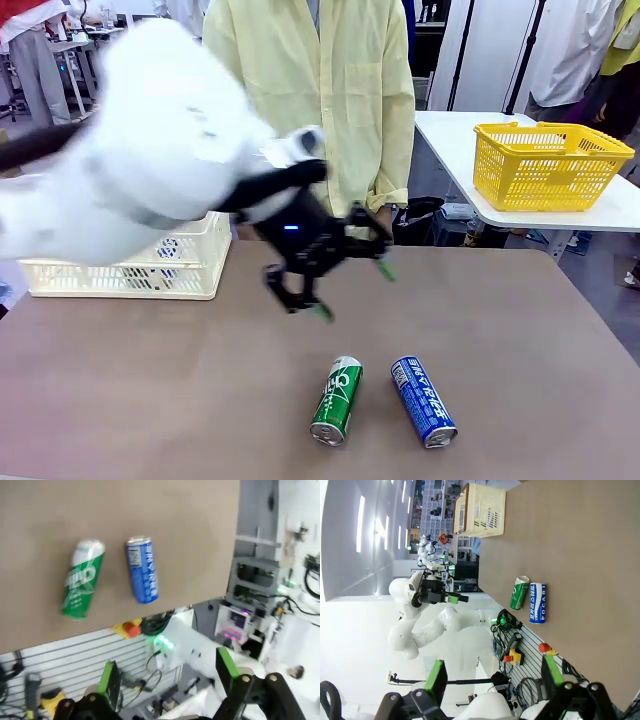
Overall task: Place the drinks into the Shopping basket.
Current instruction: Pick up one drink and place it into the Shopping basket.
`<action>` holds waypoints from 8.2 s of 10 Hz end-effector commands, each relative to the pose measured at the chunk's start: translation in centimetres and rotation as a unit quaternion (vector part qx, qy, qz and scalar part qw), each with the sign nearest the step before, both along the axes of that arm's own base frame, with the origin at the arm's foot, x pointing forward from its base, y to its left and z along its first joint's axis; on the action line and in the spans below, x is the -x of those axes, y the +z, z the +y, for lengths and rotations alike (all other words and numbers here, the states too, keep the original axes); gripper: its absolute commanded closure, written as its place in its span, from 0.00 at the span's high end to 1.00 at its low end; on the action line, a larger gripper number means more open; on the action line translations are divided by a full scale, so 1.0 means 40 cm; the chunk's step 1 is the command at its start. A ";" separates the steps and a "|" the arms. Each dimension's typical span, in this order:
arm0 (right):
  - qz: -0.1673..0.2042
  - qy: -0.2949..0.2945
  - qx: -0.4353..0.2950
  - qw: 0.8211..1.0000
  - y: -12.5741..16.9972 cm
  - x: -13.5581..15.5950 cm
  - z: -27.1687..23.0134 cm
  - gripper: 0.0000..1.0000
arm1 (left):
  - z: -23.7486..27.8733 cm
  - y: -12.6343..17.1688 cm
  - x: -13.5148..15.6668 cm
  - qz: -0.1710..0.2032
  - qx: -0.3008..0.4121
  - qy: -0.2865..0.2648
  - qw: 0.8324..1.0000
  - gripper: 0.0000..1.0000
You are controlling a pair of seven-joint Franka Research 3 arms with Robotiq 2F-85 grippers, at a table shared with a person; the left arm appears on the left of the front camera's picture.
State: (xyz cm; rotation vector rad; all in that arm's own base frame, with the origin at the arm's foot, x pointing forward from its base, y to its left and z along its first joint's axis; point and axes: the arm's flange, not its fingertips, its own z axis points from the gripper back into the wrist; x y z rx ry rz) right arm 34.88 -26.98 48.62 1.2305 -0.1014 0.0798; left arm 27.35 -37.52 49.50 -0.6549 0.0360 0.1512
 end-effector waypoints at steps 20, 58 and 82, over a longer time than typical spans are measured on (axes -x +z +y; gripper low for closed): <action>0.007 0.004 0.006 1.000 0.005 0.006 0.002 1.00 | -0.507 -0.446 -0.035 -0.005 -0.271 -0.110 0.956 1.00; 0.007 0.004 0.006 1.000 0.005 0.006 0.002 1.00 | 0.447 0.244 -0.372 -0.188 -0.255 -0.034 0.948 0.00; 0.007 0.004 0.006 1.000 0.005 0.006 0.002 1.00 | 0.708 -0.172 -0.882 -0.090 -0.275 -0.084 0.953 0.00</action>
